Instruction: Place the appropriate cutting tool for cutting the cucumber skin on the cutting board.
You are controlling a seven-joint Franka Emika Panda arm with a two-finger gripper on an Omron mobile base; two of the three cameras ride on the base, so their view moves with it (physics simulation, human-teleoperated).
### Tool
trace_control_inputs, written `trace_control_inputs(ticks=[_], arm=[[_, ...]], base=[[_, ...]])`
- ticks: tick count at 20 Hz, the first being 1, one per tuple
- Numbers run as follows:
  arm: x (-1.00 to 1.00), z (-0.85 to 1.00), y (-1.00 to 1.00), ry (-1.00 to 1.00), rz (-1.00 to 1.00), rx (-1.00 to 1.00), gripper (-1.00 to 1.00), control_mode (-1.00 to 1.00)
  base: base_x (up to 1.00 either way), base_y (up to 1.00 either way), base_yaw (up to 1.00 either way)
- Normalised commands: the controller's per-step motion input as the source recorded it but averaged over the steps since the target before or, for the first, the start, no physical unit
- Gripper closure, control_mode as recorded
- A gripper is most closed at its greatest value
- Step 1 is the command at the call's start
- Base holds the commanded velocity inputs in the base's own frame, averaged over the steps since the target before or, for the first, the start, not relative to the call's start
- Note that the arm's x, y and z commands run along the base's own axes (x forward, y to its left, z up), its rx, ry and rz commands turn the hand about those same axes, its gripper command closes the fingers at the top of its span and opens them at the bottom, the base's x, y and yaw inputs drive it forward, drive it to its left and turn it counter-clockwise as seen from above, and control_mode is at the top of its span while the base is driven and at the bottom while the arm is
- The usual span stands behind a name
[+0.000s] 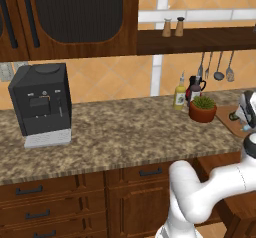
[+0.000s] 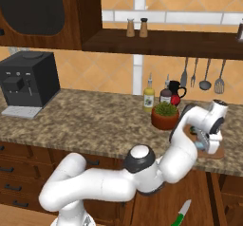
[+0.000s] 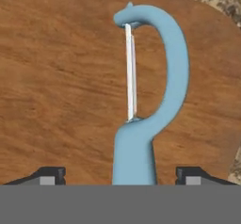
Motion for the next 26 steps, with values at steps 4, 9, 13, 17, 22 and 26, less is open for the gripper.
trace_control_inputs(ticks=[4, 9, 13, 17, 22, 26], arm=[[-0.22, 0.51, 0.15, 0.00, 0.01, 0.07, -1.00, -1.00], [-0.75, 0.72, 0.59, -0.04, 0.09, -0.01, -1.00, -1.00], [-1.00, 0.27, 0.96, -0.08, 0.10, -0.10, -1.00, -1.00], [-1.00, 0.01, 1.00, -0.12, 0.13, -0.15, -1.00, -1.00], [-1.00, 0.05, 1.00, -0.21, 0.14, -0.15, -1.00, -1.00], [-0.99, 0.42, 1.00, -0.18, 0.15, -0.09, -1.00, -1.00]], base=[[0.00, 0.00, 0.00], [0.00, 0.00, 0.00], [0.00, 0.00, 0.00], [0.00, 0.00, 0.00], [0.00, 0.00, 0.00], [0.00, 0.00, 0.00]])
